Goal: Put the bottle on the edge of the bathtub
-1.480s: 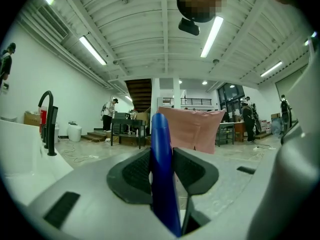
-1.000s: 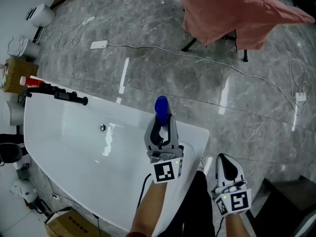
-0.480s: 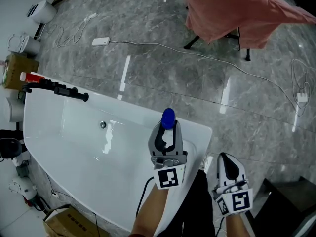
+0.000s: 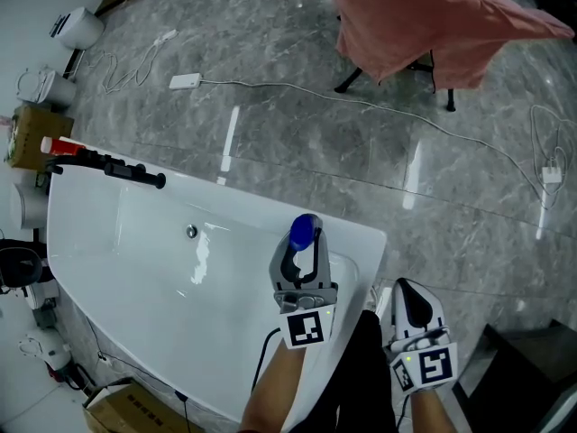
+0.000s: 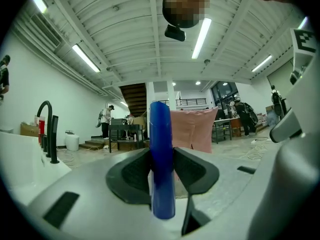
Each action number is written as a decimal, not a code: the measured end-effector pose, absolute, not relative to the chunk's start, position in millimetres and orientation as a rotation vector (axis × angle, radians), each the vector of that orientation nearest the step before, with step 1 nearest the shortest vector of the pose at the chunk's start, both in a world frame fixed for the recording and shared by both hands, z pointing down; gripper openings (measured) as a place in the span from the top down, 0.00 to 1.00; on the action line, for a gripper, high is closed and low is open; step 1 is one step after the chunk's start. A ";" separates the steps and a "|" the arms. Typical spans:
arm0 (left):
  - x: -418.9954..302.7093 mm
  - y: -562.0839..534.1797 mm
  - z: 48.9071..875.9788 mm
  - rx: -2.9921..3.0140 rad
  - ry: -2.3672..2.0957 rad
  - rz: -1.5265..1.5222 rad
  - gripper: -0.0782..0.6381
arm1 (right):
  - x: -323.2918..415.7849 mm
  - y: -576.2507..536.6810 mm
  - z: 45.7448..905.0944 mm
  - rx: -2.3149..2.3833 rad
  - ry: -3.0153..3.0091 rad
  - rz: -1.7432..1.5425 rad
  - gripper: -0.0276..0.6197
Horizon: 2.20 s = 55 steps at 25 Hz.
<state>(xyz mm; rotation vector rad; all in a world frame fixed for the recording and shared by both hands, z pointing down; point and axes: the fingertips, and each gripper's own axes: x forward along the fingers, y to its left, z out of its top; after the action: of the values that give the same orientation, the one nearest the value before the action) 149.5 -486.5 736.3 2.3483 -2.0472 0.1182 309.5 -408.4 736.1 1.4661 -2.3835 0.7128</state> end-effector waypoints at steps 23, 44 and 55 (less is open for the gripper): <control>127.3 -364.8 636.1 2.291 -1.956 0.265 0.61 | 326.0 -364.4 599.5 1.594 -2.400 0.531 0.96; 100.4 -176.6 388.0 2.475 -1.868 0.079 0.62 | 333.4 -199.8 363.3 1.838 -2.458 0.087 0.96; 84.7 -144.6 336.8 2.513 -1.927 0.012 0.63 | 333.6 -161.3 313.8 1.909 -2.514 -0.050 0.96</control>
<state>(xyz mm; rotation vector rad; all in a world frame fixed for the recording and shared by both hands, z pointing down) 84.7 -144.6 336.8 2.5131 -1.9269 0.0116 333.6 -161.3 313.8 1.9092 -2.5141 -0.0496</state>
